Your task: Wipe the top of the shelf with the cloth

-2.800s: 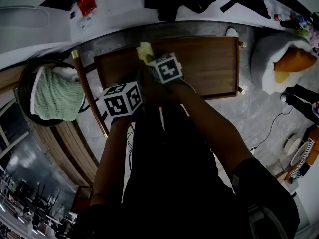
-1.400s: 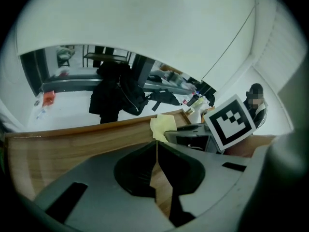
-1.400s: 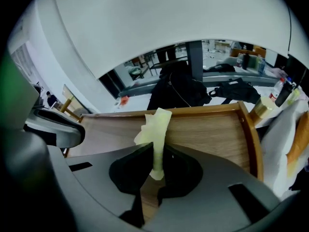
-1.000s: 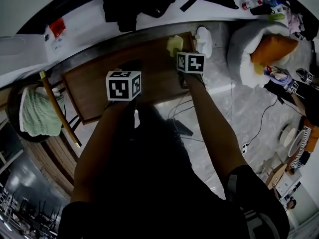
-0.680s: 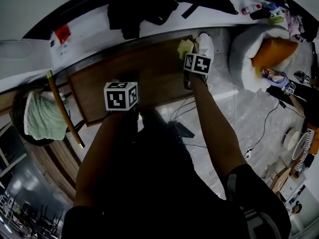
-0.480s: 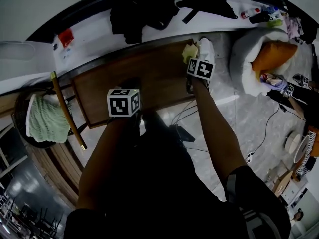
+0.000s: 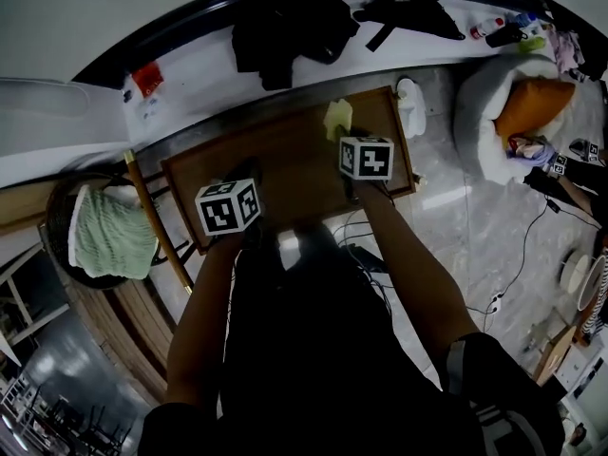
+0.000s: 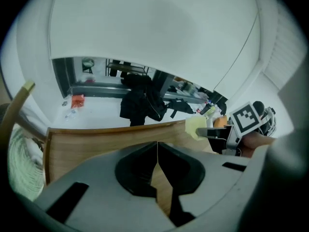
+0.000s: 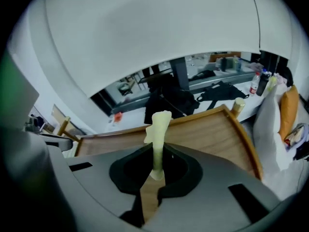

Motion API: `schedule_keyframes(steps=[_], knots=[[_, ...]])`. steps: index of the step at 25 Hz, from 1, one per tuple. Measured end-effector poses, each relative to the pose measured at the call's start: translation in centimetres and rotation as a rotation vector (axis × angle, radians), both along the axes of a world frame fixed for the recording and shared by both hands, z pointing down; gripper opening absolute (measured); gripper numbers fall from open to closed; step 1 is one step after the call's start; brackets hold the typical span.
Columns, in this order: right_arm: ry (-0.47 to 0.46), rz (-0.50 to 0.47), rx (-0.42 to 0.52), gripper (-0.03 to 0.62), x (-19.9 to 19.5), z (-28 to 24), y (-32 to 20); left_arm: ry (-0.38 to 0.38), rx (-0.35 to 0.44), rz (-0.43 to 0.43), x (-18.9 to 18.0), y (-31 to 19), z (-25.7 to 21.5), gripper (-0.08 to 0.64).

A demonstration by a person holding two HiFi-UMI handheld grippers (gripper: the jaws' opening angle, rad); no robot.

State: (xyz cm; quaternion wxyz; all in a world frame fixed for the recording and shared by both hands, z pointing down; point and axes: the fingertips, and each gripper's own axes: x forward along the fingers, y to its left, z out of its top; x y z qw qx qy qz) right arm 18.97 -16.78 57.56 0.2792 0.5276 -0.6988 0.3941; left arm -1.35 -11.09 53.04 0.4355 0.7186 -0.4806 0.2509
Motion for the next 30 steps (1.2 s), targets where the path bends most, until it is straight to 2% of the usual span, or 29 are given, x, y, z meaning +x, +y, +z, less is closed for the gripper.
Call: schedule_keyframes(steps=[6, 12, 15, 18, 23, 30], knots=[[-0.132, -0.155, 0.002, 0.041, -12.0, -1.6, 2.7, 0.012, 0.018, -0.102, -5.9, 1.8, -1.8, 0.012], [-0.239, -0.303, -0.006, 0.041, -26.5, -1.4, 4.6, 0.014, 0.061, -0.181, -15.3, 3.8, -5.1, 0.012], [-0.259, -0.363, -0.032, 0.041, -32.6, -0.1, 5.9, 0.012, 0.069, -0.198, -19.3, 4.5, -5.8, 0.012], [-0.265, -0.4, -0.039, 0.041, -37.6, 1.1, 6.7, 0.017, 0.119, -0.208, -22.5, 4.3, -6.5, 0.012], [-0.268, -0.439, -0.064, 0.041, -42.1, 3.2, 8.2, 0.04, 0.094, -0.182, -24.0, 5.4, -5.5, 0.012], [-0.196, -0.479, -0.098, 0.041, -42.6, 5.7, 9.6, 0.083, 0.099, -0.16, -23.3, 6.1, -5.2, 0.012]])
